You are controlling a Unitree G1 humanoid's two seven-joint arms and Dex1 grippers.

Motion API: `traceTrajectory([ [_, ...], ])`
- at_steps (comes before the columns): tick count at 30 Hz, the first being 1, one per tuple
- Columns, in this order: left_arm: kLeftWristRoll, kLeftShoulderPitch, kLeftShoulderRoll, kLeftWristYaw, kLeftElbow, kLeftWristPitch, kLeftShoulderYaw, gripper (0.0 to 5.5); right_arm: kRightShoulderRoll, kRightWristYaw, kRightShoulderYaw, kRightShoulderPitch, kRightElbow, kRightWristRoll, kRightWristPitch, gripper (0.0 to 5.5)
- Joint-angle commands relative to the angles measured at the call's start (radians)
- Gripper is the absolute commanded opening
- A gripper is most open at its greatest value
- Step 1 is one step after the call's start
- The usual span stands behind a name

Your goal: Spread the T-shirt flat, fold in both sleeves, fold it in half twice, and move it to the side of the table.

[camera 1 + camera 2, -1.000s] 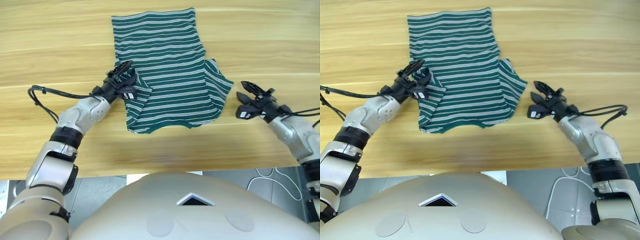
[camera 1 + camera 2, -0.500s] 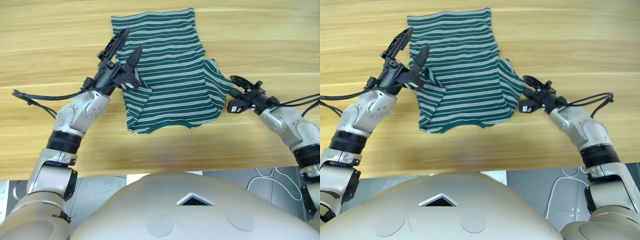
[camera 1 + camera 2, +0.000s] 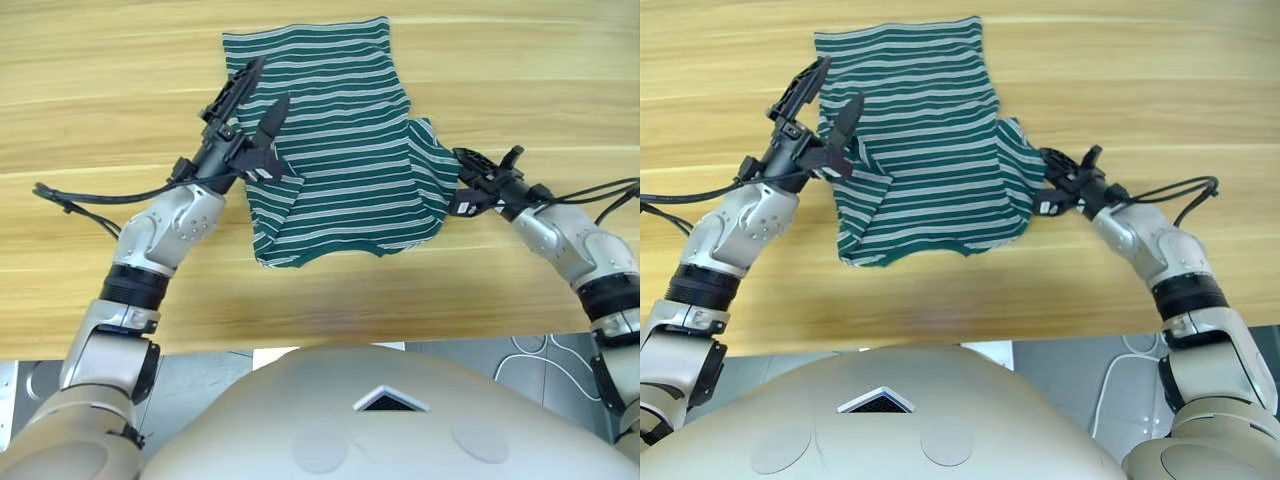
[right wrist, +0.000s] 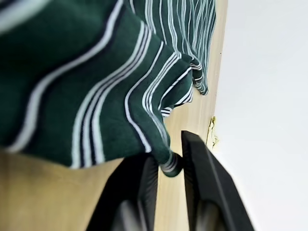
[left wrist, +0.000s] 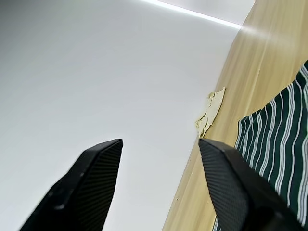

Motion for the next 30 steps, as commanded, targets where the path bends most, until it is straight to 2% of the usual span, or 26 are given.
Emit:
traceTrajectory([
  [1, -0.005, 0.006, 0.002, -0.017, -0.018, -0.001, 0.013, 2.97, 0.020, 0.045, 0.047, 0.048, 0.017, -0.017, 0.002, 0.27],
  [4, -0.008, 0.009, 0.002, -0.018, -0.019, -0.002, 0.014, 2.97, 0.018, 0.043, 0.042, 0.054, 0.005, -0.007, 0.003, 0.01],
  [20, -0.043, 0.042, -0.012, -0.005, 0.018, -0.008, 0.040, 2.97, 0.054, -0.066, -0.100, 0.073, -0.169, 0.096, 0.002, 0.01],
  [30, -0.041, 0.043, -0.013, -0.018, 0.033, -0.020, 0.026, 2.97, 0.083, -0.062, -0.107, 0.066, -0.183, 0.076, -0.008, 0.01],
])
